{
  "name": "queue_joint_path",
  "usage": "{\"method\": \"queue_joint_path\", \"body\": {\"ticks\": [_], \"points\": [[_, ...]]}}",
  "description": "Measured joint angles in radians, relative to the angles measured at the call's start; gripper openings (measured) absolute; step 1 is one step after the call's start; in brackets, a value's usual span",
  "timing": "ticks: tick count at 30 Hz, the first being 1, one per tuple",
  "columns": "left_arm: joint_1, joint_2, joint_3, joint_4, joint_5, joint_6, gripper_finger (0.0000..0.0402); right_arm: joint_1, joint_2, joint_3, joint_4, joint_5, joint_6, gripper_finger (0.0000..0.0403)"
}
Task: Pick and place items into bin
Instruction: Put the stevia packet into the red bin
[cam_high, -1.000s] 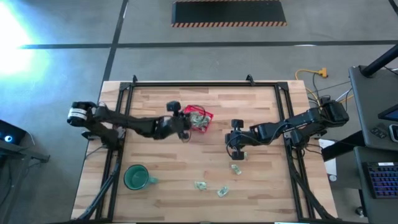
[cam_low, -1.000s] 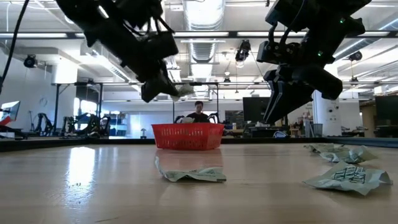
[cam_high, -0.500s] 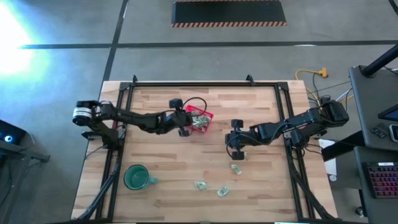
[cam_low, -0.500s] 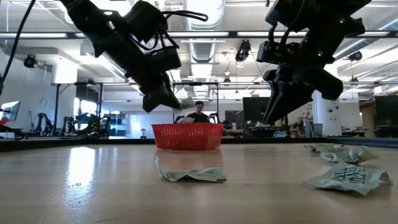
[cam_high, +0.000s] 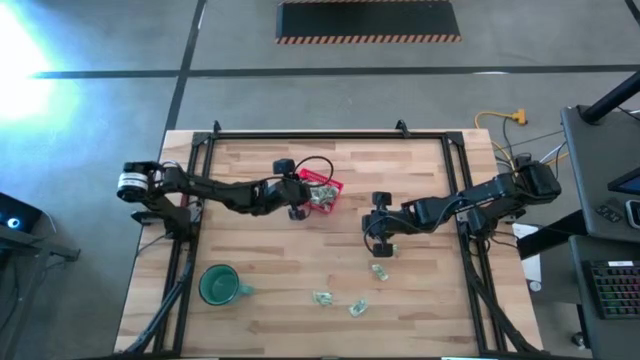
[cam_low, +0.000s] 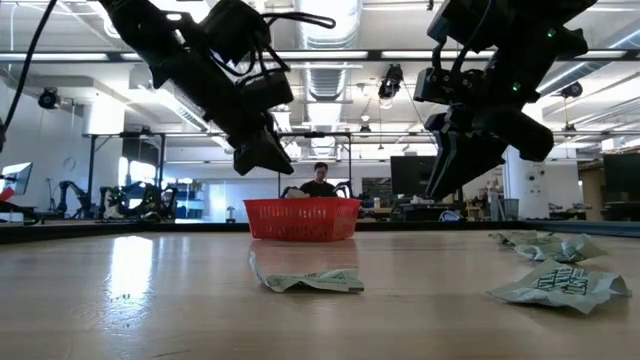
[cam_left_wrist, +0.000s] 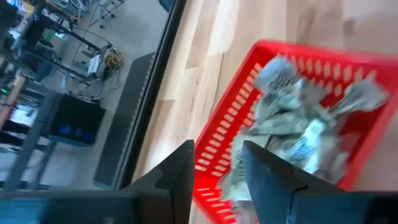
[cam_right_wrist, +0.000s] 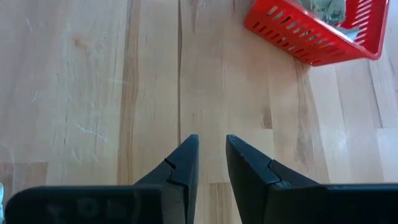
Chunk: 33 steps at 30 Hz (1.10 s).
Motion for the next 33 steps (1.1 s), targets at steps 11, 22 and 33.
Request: {"method": "queue_joint_path", "body": {"ticks": [11, 22, 33], "points": [[-0.137, -0.074, -0.01, -0.059, 0.001, -0.127, 0.0121, 0.0, 0.0, 0.0, -0.242, 0.034, 0.145, 0.0069], [-0.184, -0.09, -0.024, -0.06, -0.001, -0.129, 0.0121, -0.004, -0.004, 0.0, -0.28, 0.036, 0.331, 0.0084], [-0.184, -0.09, -0.024, -0.059, -0.001, -0.128, 0.0121, -0.067, -0.004, -0.013, -0.331, 0.028, 0.502, 0.0151]]}}
